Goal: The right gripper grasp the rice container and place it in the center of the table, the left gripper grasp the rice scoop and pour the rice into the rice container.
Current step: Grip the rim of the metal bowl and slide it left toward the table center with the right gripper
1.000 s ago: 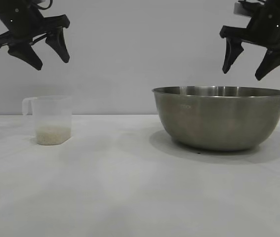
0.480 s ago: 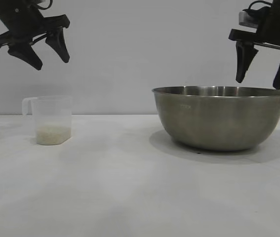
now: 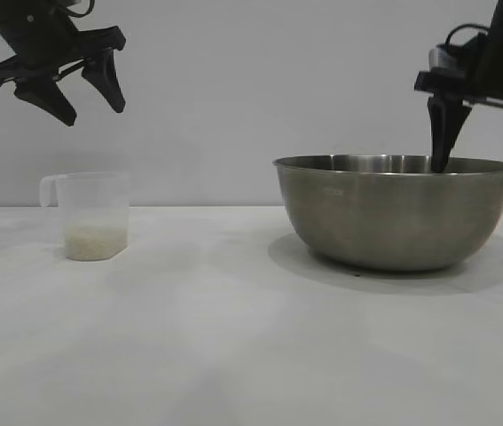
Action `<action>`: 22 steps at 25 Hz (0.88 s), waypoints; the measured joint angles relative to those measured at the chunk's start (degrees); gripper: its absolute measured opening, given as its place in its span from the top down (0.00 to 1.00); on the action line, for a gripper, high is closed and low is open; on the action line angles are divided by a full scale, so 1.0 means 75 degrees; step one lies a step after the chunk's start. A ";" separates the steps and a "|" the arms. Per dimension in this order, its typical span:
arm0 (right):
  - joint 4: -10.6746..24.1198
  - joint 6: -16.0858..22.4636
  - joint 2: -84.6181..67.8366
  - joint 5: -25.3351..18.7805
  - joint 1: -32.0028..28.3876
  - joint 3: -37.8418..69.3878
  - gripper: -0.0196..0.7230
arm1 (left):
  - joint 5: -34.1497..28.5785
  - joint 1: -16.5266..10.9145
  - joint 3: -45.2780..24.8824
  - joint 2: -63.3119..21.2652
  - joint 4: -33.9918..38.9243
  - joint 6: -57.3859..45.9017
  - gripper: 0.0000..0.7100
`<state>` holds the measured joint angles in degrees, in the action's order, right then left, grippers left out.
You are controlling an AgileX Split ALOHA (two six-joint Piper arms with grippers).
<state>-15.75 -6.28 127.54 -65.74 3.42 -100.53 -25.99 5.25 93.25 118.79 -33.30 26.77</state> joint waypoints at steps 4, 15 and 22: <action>-0.0018 0.0000 0.0077 0.0000 0.0000 0.0000 0.28 | 0.0000 0.0000 0.0000 0.0000 0.0000 0.0000 0.23; -0.0018 -0.0076 0.0077 0.0026 0.0000 0.0000 0.66 | 0.0000 0.0000 0.0000 0.0000 0.0000 0.0000 0.23; -0.0018 -0.0077 0.0077 0.0026 0.0000 0.0000 0.70 | 0.0000 0.0000 0.0000 0.0000 0.0000 0.0000 0.23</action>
<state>-15.89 -6.85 128.12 -65.54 3.42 -100.53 -25.99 5.25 93.25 118.79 -33.30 26.77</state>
